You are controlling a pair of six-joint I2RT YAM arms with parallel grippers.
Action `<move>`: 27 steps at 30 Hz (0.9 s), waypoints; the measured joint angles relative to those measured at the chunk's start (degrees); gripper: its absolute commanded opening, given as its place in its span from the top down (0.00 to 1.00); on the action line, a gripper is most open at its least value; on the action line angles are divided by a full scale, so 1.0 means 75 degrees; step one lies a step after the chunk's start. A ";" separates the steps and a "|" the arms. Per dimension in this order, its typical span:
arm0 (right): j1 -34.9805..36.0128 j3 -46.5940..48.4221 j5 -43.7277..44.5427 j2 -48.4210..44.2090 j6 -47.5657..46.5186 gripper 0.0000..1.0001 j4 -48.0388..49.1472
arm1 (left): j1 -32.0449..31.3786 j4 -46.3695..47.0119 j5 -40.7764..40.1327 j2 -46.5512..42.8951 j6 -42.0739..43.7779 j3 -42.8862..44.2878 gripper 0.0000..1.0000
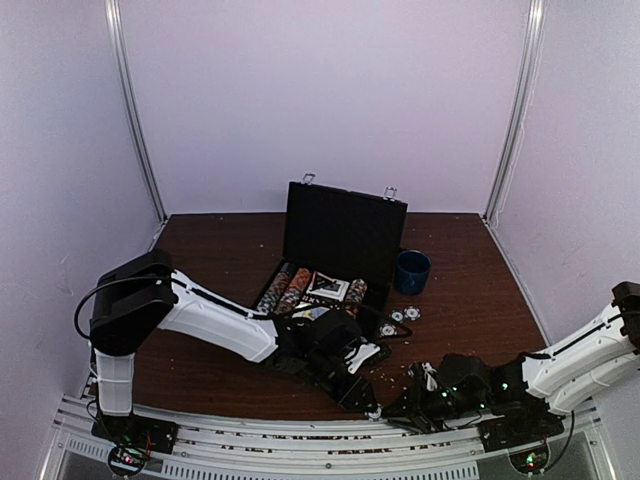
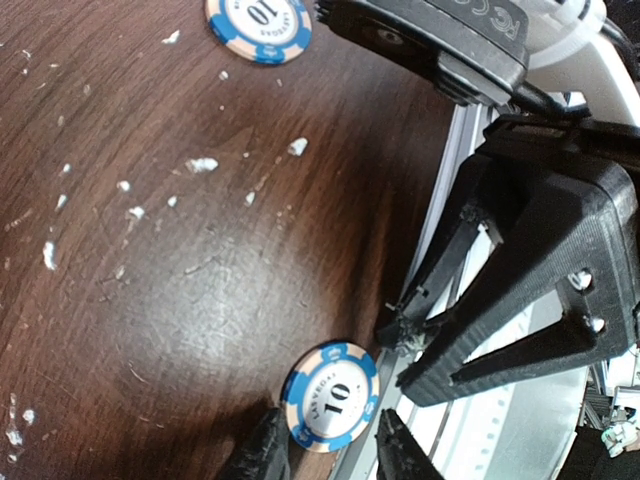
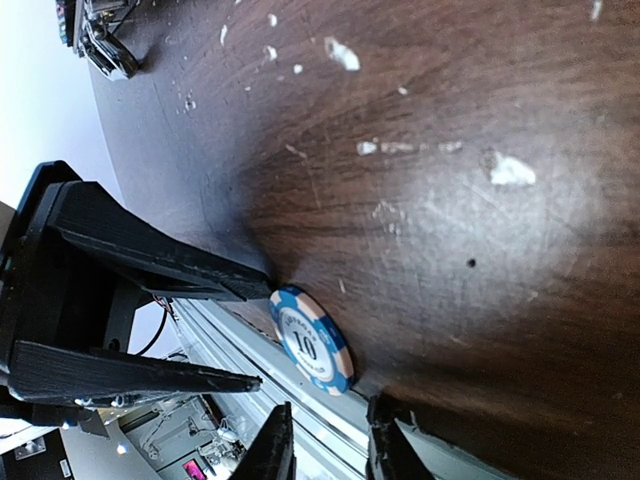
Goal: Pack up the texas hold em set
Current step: Pick up the poker chip from the corner of the board.
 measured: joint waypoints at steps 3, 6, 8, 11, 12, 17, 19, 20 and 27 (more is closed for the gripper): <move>0.0026 0.0111 -0.0009 0.0207 -0.0029 0.76 0.0087 | 0.0000 0.0093 0.0035 -0.0003 0.0000 -0.0058 0.68; 0.0073 0.0300 -0.0090 0.0554 -0.0061 0.77 0.0230 | 0.0000 0.0204 0.0105 -0.0003 -0.0003 -0.0125 0.69; 0.0119 0.0350 -0.0146 0.0801 -0.0067 0.76 0.0277 | 0.0006 0.0291 0.0166 -0.0003 -0.0003 -0.0175 0.69; 0.0143 0.0417 -0.0204 0.0895 -0.0093 0.76 0.0283 | 0.0006 0.0361 0.0242 -0.0006 0.0003 -0.0219 0.69; 0.0143 0.0443 -0.0207 0.0898 -0.0093 0.75 0.0242 | 0.0006 0.0367 0.0262 -0.0006 0.0003 -0.0224 0.69; 0.0146 0.0516 -0.0140 0.0702 -0.0105 0.72 -0.0140 | 0.0006 0.0399 0.0376 -0.0006 0.0023 -0.0271 0.70; 0.0146 0.0490 -0.0087 0.0606 -0.0070 0.72 -0.0221 | 0.0006 0.0463 0.0402 -0.0020 0.0029 -0.0321 0.70; 0.0146 0.0463 -0.0067 0.0577 -0.0041 0.72 -0.0221 | 0.0006 0.0490 0.0423 -0.0032 0.0032 -0.0350 0.70; 0.0146 0.0344 -0.0003 0.0568 0.0026 0.74 -0.0023 | 0.0006 0.0554 0.0589 -0.0093 0.0087 -0.0513 0.71</move>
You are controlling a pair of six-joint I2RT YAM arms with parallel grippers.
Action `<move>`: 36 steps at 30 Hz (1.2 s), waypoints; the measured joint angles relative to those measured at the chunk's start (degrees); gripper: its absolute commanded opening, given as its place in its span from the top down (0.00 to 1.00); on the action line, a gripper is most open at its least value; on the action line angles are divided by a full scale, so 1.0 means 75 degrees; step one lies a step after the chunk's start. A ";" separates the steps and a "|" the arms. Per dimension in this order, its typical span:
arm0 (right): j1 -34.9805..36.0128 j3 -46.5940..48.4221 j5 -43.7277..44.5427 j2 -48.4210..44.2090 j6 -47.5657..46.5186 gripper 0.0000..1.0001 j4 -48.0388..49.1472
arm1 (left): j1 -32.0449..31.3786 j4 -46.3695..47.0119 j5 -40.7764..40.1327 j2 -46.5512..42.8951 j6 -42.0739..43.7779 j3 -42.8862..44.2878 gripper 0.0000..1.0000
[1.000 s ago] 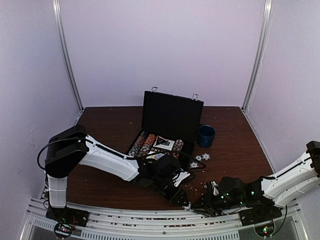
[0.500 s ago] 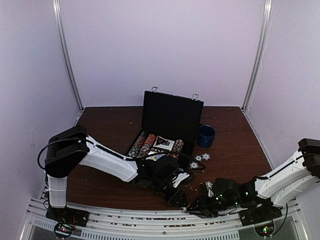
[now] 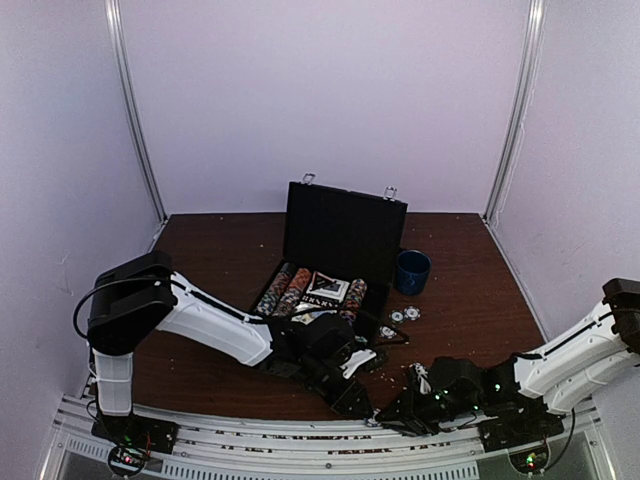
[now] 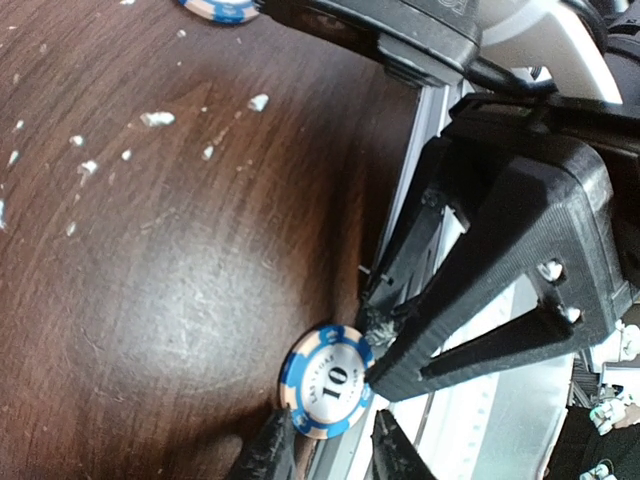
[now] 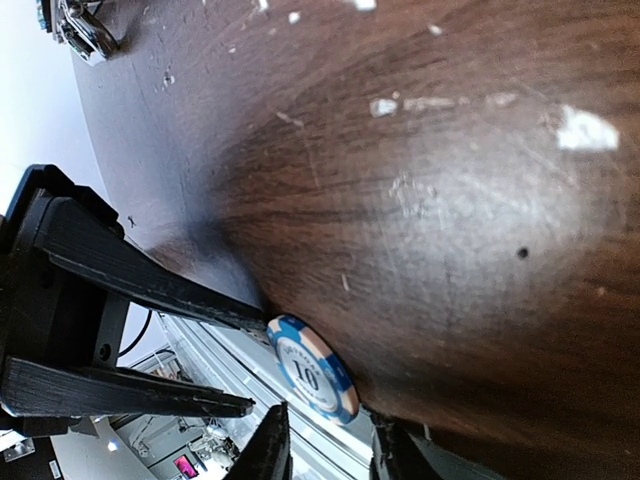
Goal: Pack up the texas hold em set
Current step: Pick up the poker chip from the corner of the board.
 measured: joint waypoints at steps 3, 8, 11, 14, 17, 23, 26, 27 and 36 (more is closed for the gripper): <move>0.0000 0.0000 -0.0006 0.0102 -0.0009 0.76 0.0131 | 0.0000 0.0047 0.0052 0.0000 0.0006 -0.0035 0.71; 0.0000 0.0023 -0.0082 0.0423 -0.0055 0.78 0.0554 | 0.0000 0.0099 0.0143 0.0000 0.0009 -0.0076 0.72; 0.0000 0.0058 -0.0117 0.0557 -0.0096 0.82 0.0662 | 0.0000 0.0102 0.0178 0.0000 0.0006 -0.0085 0.73; -0.0003 0.0061 -0.0125 0.0580 -0.0157 0.88 0.0653 | 0.0000 0.0102 0.0189 0.0000 0.0006 -0.0085 0.73; -0.0003 0.0058 -0.0119 0.0574 -0.0219 0.92 0.0571 | -0.0006 0.0093 0.0207 0.0000 0.0006 -0.0085 0.73; -0.0044 0.0035 -0.0073 0.0379 -0.0402 0.95 0.0501 | -0.0023 0.0093 0.0207 0.0000 0.0003 -0.0085 0.73; -0.0079 0.0032 -0.0070 0.0326 -0.0516 0.97 0.0507 | -0.0023 0.0076 0.0207 0.0000 0.0003 -0.0085 0.73; -0.0102 0.0032 -0.0061 0.0286 -0.0574 0.97 0.0519 | -0.0023 0.0064 0.0207 0.0000 0.0003 -0.0085 0.73; -0.0323 0.0032 0.0125 0.0248 -0.0871 1.00 0.0490 | -0.0050 -0.0146 0.0271 0.0003 0.0085 0.0006 0.74</move>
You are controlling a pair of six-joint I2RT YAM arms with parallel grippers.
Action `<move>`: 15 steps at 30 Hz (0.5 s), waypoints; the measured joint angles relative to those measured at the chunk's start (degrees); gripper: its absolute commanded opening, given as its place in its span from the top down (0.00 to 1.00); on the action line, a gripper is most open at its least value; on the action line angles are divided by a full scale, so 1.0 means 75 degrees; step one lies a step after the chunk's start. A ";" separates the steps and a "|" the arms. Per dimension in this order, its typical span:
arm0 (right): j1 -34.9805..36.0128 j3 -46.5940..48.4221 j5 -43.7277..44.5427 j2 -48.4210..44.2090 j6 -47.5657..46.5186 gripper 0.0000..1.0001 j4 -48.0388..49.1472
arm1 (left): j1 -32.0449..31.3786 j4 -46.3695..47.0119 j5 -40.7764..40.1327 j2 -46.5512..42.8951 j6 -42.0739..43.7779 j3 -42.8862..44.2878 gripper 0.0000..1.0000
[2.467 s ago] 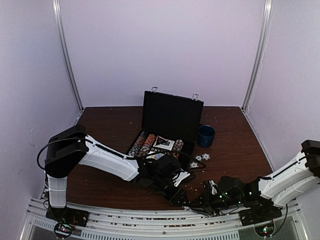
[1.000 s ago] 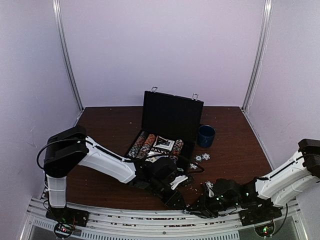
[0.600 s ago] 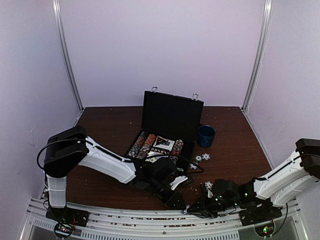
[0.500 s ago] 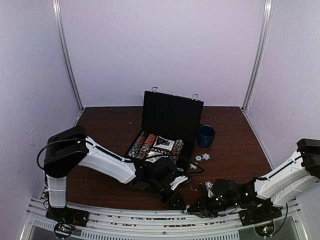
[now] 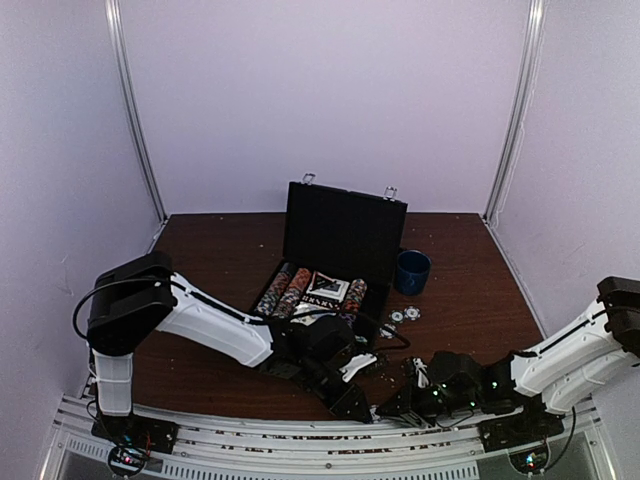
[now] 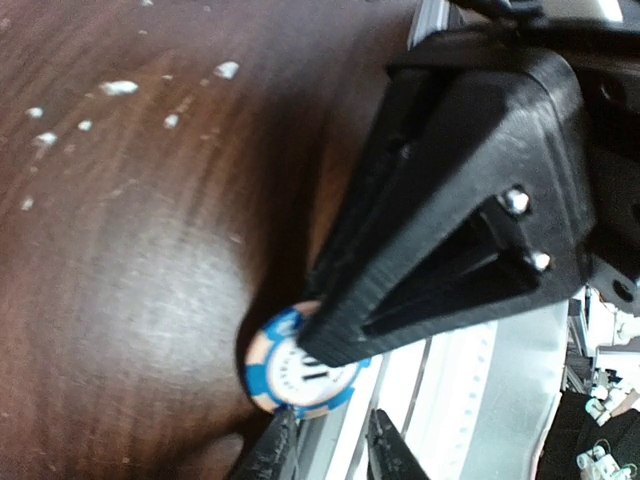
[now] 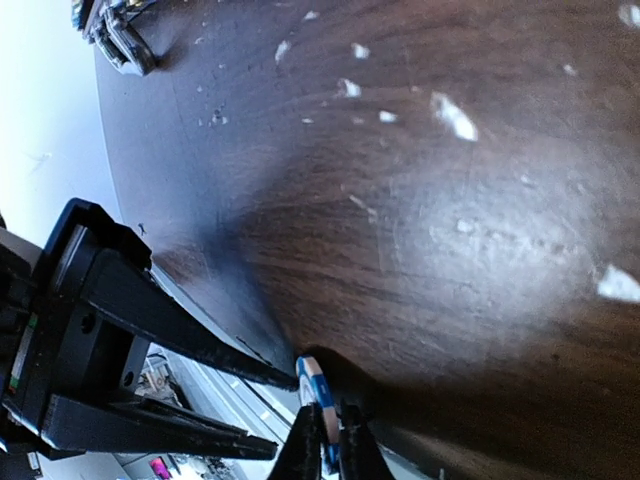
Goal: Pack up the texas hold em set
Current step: Pick up the poker chip from the corner of the board, then place the poker chip in the slot.
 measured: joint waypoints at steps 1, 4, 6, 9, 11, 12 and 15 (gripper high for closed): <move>-0.0029 0.0000 -0.0006 0.0038 -0.0026 1.00 0.0017 | -0.0015 -0.0058 0.0023 0.0000 0.0015 0.0026 0.74; -0.0070 0.0085 -0.0067 0.0038 -0.0201 1.00 0.0111 | -0.0038 -0.0163 0.0067 -0.0003 0.0055 0.0099 0.71; -0.0099 0.0178 -0.0067 0.0003 -0.0367 1.00 -0.0131 | -0.0038 -0.0236 0.0015 -0.0009 0.0105 0.0134 0.66; -0.0143 0.0493 0.0085 -0.0323 -0.0667 1.00 -0.0874 | -0.0015 -0.0364 -0.0306 -0.0201 0.0140 0.0044 0.57; -0.0172 0.0676 0.0233 -0.0691 -0.0851 1.00 -0.1352 | 0.0047 -0.0443 -0.0592 -0.0498 0.0128 -0.0204 0.53; -0.0187 0.0816 0.0335 -0.0941 -0.0985 1.00 -0.1687 | 0.0117 -0.0513 -0.0764 -0.0752 0.0119 -0.0399 0.51; -0.0283 0.1329 0.0603 -0.1513 -0.1510 1.00 -0.2678 | 0.0458 -0.0676 -0.1212 -0.1571 0.0073 -0.0868 0.47</move>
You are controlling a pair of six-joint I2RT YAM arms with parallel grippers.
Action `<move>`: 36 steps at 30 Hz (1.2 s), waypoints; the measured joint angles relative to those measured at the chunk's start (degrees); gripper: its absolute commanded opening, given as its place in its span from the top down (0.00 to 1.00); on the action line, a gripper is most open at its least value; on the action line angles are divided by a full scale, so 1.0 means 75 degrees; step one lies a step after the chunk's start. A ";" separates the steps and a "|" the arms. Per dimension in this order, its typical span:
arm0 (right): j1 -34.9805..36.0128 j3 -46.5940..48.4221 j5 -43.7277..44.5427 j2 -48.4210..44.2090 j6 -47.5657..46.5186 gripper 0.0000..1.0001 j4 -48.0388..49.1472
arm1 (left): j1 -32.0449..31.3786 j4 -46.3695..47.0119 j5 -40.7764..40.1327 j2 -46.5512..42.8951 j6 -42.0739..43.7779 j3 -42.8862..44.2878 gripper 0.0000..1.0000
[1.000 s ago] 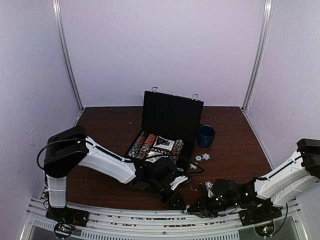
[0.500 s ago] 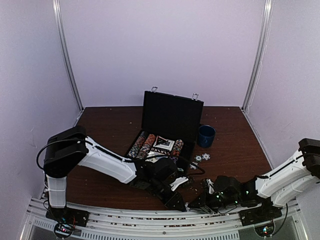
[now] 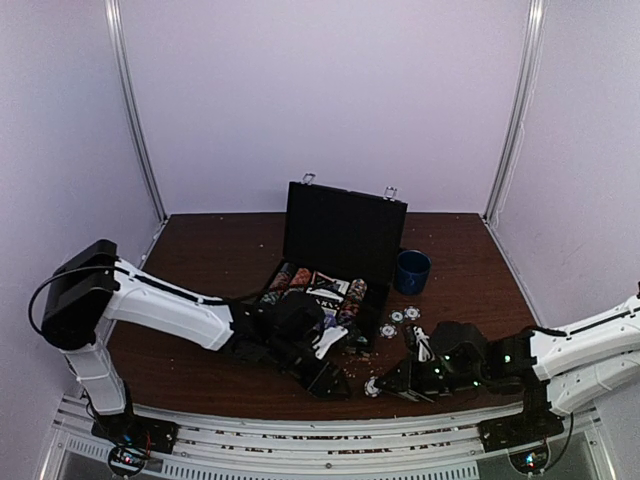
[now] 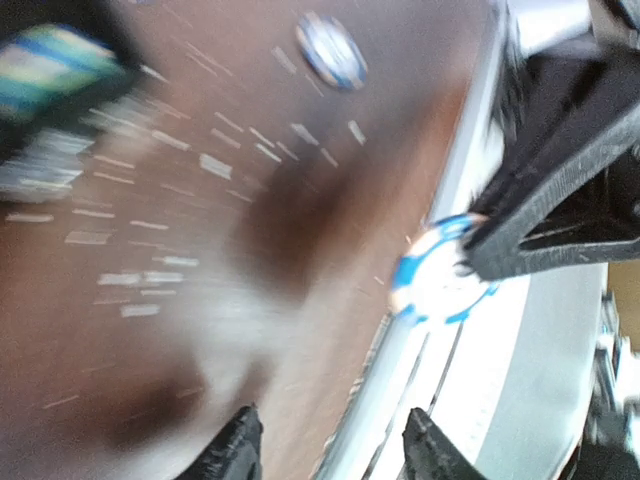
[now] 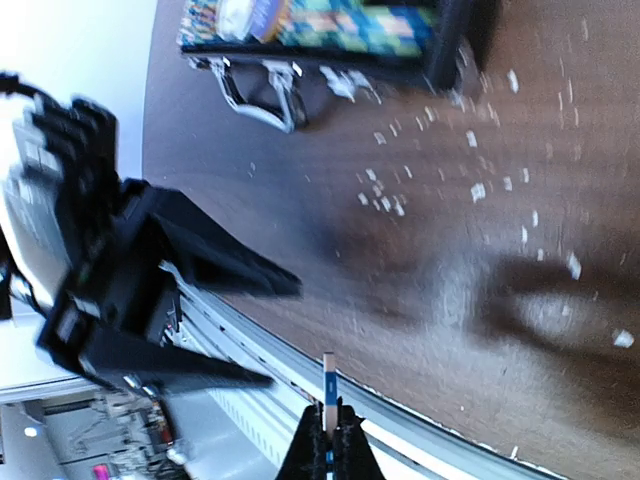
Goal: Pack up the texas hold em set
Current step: Place the poker chip in the slot.
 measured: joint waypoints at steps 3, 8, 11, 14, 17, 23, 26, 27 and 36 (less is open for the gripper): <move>-0.0353 0.0758 0.0204 -0.0172 -0.0723 1.00 -0.1029 | 0.0560 -0.0090 -0.0408 -0.0927 -0.0096 -0.0370 0.44; -0.1466 0.2378 0.0425 0.0361 -0.2576 1.00 -0.2538 | 0.1786 -0.0219 -0.0962 -0.1938 -0.0478 -0.0618 0.39; -0.1909 0.3506 0.0632 0.1163 -0.3841 1.00 -0.3319 | 0.2168 -0.0239 -0.1113 -0.2060 -0.0694 -0.0627 0.38; -0.2090 0.4689 0.0982 0.2087 -0.5228 1.00 -0.4068 | 0.2465 -0.0227 -0.1256 -0.2133 -0.0988 -0.0627 0.38; -0.2119 0.5479 0.1276 0.2865 -0.6481 1.00 -0.4590 | 0.2553 -0.0233 -0.1346 -0.2142 -0.1186 -0.0618 0.38; -0.2119 0.6199 0.1326 0.3885 -0.8236 1.00 -0.5269 | 0.2588 -0.0239 -0.1457 -0.2119 -0.1323 -0.0554 0.38; -0.2119 0.6522 0.1253 0.4310 -0.8859 1.00 -0.5453 | 0.2623 -0.0277 -0.1603 -0.2107 -0.1352 -0.0411 0.38; -0.2119 0.6589 0.1236 0.4398 -0.9005 1.00 -0.5499 | 0.2640 -0.0274 -0.1623 -0.2107 -0.1358 -0.0361 0.38; -0.2116 0.7055 0.1040 0.4954 -1.0010 1.00 -0.5794 | 0.2754 -0.0233 -0.1658 -0.1865 -0.1413 -0.0178 0.38</move>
